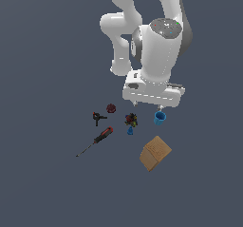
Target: Pick up a designated object from a clutter of objects.
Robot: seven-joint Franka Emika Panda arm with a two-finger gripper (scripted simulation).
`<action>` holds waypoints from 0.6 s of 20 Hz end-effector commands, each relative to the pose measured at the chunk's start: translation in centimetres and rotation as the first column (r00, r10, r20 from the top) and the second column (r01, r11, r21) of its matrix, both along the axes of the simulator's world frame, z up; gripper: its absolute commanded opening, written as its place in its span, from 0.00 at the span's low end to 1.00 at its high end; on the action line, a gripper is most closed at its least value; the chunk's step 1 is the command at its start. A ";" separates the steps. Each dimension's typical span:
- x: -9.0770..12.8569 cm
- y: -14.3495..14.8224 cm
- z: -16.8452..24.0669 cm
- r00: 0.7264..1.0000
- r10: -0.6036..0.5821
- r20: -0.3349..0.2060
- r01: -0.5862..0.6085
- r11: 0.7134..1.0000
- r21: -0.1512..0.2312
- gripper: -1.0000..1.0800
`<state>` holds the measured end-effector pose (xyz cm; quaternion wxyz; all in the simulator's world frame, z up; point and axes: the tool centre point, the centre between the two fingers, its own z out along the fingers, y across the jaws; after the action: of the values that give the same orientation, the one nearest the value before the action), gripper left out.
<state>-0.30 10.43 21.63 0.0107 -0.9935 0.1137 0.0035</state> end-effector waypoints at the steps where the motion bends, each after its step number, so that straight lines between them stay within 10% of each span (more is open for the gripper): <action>1: -0.4 1.4 -1.6 0.999 -0.040 -0.001 0.040 0.999 -0.001 0.96; 12: -3.0 7.0 -8.3 0.978 -0.208 -0.002 0.208 0.978 -0.012 0.96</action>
<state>-2.89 16.77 14.19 0.0055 -0.9786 0.2056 0.0036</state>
